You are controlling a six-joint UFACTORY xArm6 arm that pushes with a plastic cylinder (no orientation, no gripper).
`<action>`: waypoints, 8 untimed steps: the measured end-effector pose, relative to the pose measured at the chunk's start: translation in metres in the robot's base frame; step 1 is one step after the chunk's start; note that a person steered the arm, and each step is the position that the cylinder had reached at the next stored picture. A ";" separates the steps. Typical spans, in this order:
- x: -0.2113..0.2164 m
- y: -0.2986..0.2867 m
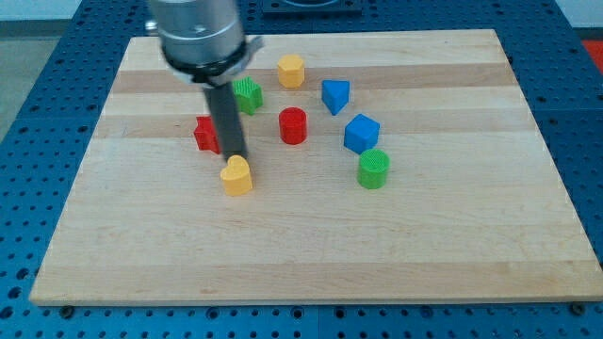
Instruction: Move yellow heart towards the bottom left
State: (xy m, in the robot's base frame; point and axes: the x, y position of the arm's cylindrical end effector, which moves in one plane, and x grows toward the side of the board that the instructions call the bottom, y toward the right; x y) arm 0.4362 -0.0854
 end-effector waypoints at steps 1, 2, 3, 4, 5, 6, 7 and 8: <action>-0.001 0.004; 0.007 0.031; 0.007 0.032; 0.013 0.009; 0.027 -0.018; 0.037 -0.027; 0.037 -0.021; 0.041 -0.004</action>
State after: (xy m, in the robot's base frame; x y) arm 0.4770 -0.0895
